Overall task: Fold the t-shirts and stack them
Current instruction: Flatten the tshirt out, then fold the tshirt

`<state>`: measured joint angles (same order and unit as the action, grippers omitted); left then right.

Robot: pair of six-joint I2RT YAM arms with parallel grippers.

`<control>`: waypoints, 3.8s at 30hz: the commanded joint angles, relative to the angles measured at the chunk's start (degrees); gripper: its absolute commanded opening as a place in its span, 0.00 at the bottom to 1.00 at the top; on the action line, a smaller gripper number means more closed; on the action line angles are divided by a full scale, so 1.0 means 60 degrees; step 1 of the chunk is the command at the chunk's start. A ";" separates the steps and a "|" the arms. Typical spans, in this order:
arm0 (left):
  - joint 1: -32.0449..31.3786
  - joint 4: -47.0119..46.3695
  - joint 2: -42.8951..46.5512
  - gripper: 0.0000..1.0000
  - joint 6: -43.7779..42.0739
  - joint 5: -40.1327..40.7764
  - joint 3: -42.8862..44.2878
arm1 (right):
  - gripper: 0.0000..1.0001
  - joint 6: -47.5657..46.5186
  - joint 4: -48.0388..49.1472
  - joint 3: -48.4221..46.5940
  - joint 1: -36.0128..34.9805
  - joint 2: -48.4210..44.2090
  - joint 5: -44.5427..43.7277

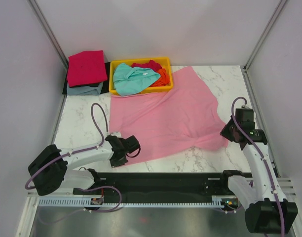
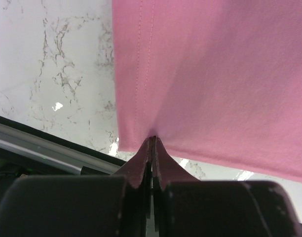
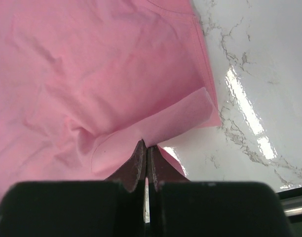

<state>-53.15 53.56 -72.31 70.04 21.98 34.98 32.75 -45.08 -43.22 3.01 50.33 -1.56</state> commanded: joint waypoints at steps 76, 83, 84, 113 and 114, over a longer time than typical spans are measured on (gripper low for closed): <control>-0.0225 0.2982 0.5535 0.02 -0.0071 0.0291 0.2194 | 0.00 0.0298 -0.0515 -0.0252 0.0920 -0.1797 0.1887; 0.0081 0.2954 0.4041 0.02 -0.0627 0.1185 0.3031 | 0.00 0.0079 0.0905 -0.0792 0.0876 0.0396 0.2663; 0.0228 0.2881 0.3953 0.02 -0.1020 0.1215 0.3104 | 0.00 0.0020 0.0965 -0.0954 0.0862 0.0648 0.2677; 0.5605 -0.1471 -0.0559 0.02 -0.6311 -0.1524 0.3383 | 0.00 -0.0566 0.2152 -0.4631 -0.0413 0.6626 0.0993; 0.5635 -0.1471 -0.0691 0.02 -0.6356 -0.1524 0.3456 | 0.00 -0.0595 0.2152 -0.4734 -0.0427 0.6758 0.0978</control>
<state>-20.01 46.78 -74.74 35.92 12.29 53.04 30.13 -34.04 -68.01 0.78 89.23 6.90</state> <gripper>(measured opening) 0.033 0.011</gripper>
